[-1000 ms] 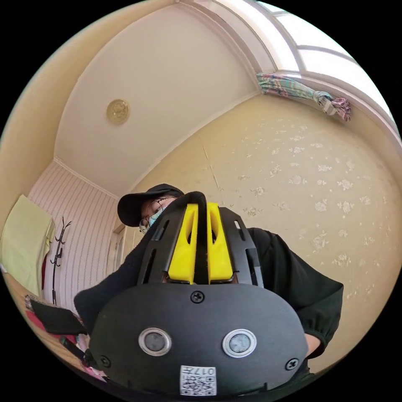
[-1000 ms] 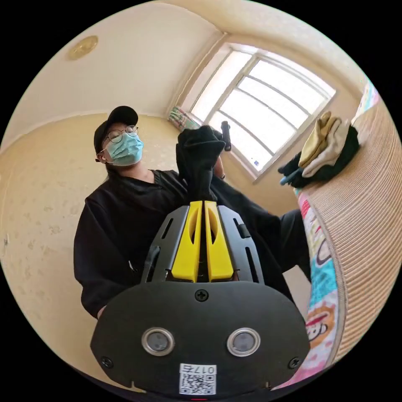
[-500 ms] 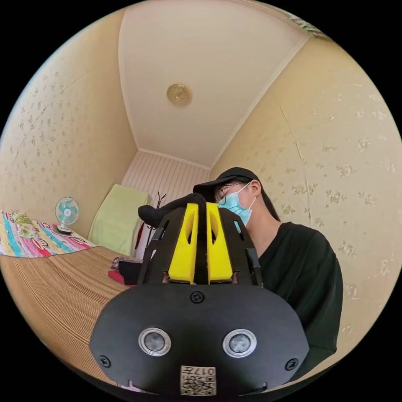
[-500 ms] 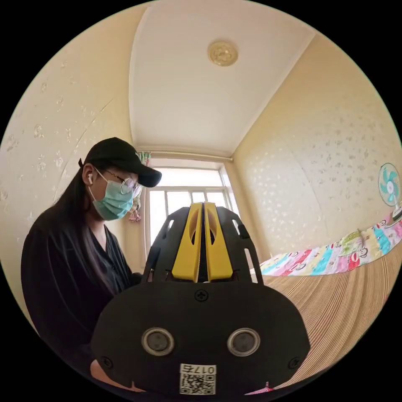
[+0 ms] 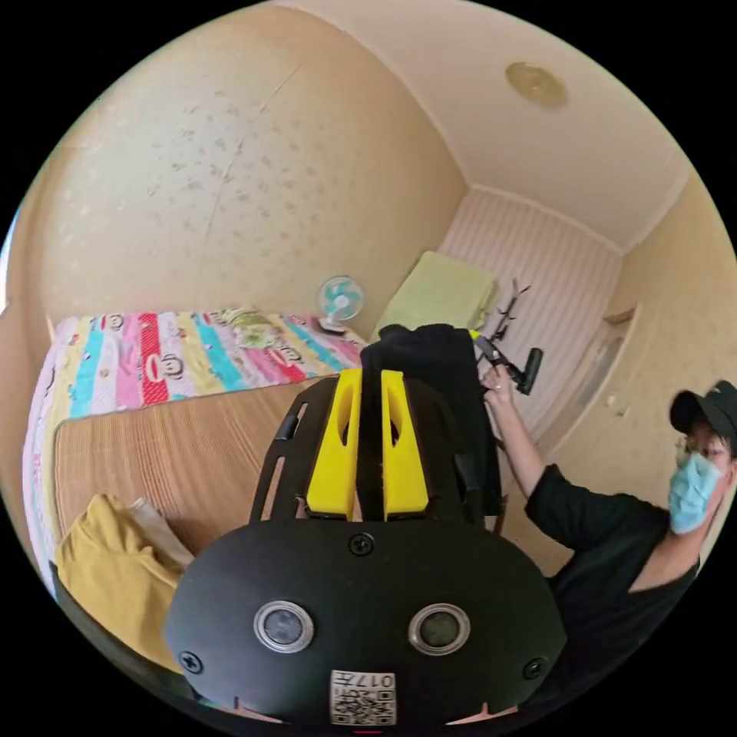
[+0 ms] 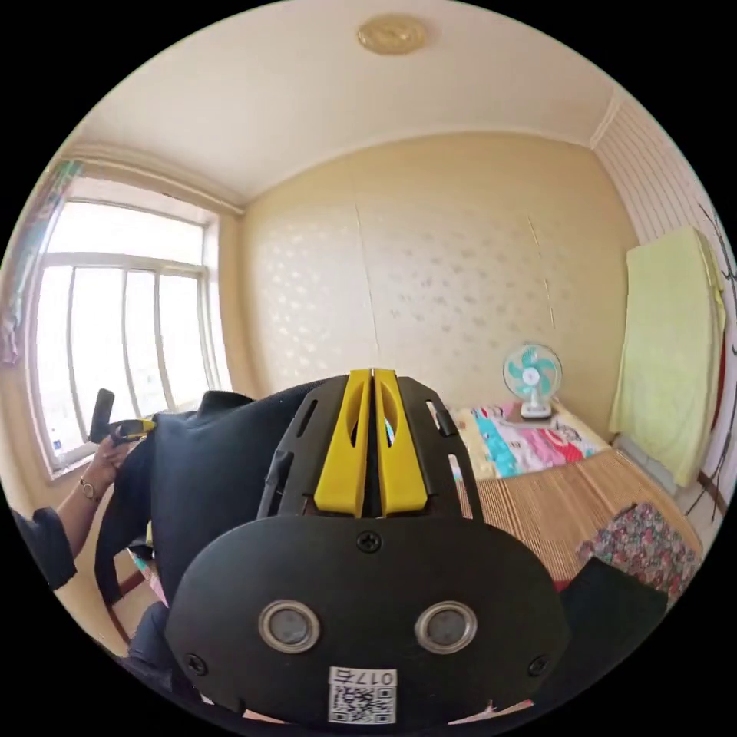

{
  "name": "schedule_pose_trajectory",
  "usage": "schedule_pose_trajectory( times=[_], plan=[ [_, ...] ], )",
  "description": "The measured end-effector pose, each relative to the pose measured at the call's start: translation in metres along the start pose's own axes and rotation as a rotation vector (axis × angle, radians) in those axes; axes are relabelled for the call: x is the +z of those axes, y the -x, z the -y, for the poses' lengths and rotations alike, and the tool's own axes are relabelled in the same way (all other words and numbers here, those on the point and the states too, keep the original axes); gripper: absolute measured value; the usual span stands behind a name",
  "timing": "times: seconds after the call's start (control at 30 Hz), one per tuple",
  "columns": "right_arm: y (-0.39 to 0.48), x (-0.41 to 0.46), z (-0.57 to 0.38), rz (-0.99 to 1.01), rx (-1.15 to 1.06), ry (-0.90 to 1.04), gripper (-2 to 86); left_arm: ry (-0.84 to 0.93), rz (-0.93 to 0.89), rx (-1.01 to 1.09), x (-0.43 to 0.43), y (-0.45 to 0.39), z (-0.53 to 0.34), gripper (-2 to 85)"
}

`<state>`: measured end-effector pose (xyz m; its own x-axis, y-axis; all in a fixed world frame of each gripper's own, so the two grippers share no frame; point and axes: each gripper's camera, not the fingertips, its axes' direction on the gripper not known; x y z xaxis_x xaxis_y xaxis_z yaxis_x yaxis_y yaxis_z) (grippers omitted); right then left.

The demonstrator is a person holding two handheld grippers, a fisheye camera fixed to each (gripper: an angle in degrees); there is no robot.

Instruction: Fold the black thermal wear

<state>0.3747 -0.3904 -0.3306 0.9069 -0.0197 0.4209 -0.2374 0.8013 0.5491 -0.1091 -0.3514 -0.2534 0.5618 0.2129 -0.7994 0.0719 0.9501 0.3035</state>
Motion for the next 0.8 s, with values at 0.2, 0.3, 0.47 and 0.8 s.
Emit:
schedule_pose_trajectory(
  times=[0.2, 0.3, 0.47, 0.8],
  plan=[
    [0.022, 0.107, -0.128, 0.016, -0.149, 0.247, 0.4, 0.127, -0.119, -0.037, 0.089, 0.014, -0.076, 6.5],
    [0.022, 0.134, -0.237, 0.005, -0.174, 0.393, 0.6, 0.310, -0.203, -0.117, 0.152, 0.009, -0.160, 7.8],
    [-0.008, 0.152, -0.376, 0.008, 0.011, 0.550, 1.8, 0.452, -0.212, -0.292, 0.206, -0.017, -0.269, 12.8],
    [0.053, 0.135, -0.510, -0.254, -0.093, 0.729, 5.4, 0.498, -0.186, -0.405, 0.159, -0.053, -0.306, 2.7]
  ],
)
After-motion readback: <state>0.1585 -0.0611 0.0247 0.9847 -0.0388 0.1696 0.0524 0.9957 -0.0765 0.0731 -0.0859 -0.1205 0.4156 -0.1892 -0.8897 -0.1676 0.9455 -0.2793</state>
